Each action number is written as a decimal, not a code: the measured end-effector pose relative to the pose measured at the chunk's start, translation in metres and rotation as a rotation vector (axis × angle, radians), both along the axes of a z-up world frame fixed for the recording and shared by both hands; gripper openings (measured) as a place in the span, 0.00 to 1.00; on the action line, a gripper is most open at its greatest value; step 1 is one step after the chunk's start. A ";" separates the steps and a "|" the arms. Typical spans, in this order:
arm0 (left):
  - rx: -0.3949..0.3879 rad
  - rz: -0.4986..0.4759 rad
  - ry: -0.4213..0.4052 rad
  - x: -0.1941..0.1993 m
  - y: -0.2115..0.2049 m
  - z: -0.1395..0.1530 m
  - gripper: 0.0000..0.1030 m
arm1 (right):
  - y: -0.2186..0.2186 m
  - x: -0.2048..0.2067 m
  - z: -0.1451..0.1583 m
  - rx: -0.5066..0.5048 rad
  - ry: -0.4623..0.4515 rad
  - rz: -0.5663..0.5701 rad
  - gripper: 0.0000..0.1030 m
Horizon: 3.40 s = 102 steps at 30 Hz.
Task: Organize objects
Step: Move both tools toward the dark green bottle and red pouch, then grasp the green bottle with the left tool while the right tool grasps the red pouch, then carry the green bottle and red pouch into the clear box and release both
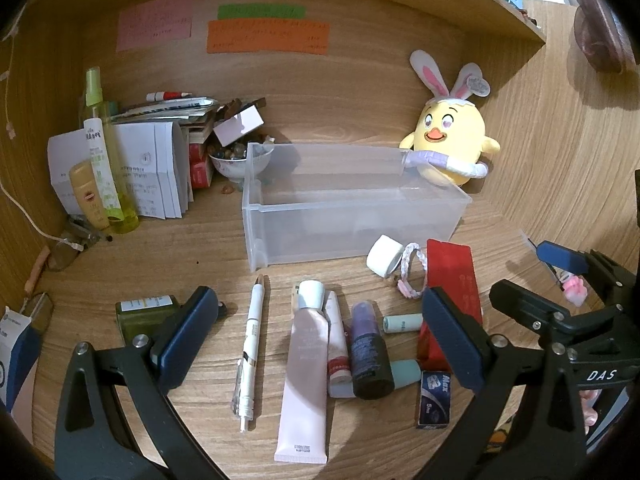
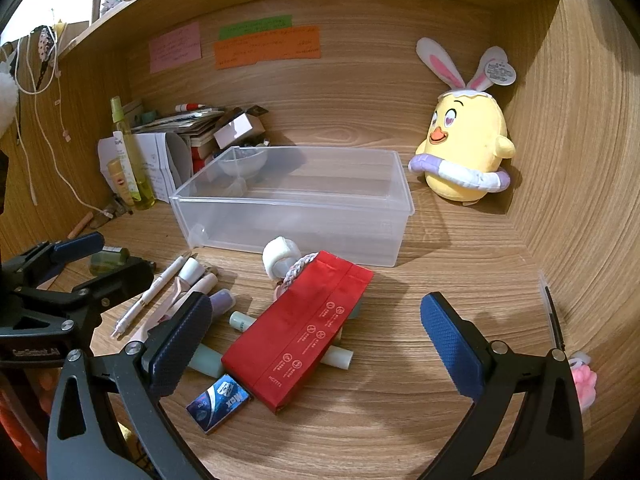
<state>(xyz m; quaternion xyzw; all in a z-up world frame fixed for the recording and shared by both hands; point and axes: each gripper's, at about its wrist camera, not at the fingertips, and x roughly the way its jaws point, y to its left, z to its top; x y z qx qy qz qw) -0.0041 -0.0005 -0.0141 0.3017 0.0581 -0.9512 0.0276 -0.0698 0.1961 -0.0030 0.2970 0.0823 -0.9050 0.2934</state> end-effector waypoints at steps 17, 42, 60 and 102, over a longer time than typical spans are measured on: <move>0.025 0.069 -0.066 -0.002 -0.041 -0.019 1.00 | -0.013 -0.013 -0.021 0.049 -0.075 0.028 1.00; 0.094 0.144 -0.249 -0.042 -0.136 -0.040 1.00 | -0.020 -0.057 -0.049 -0.002 -0.280 -0.003 0.99; 0.105 0.132 -0.276 -0.060 -0.133 -0.056 0.49 | -0.013 -0.060 -0.051 -0.076 -0.329 -0.001 0.30; 0.120 0.006 0.042 -0.052 -0.060 0.045 0.40 | 0.003 -0.060 0.061 -0.226 0.056 0.043 0.08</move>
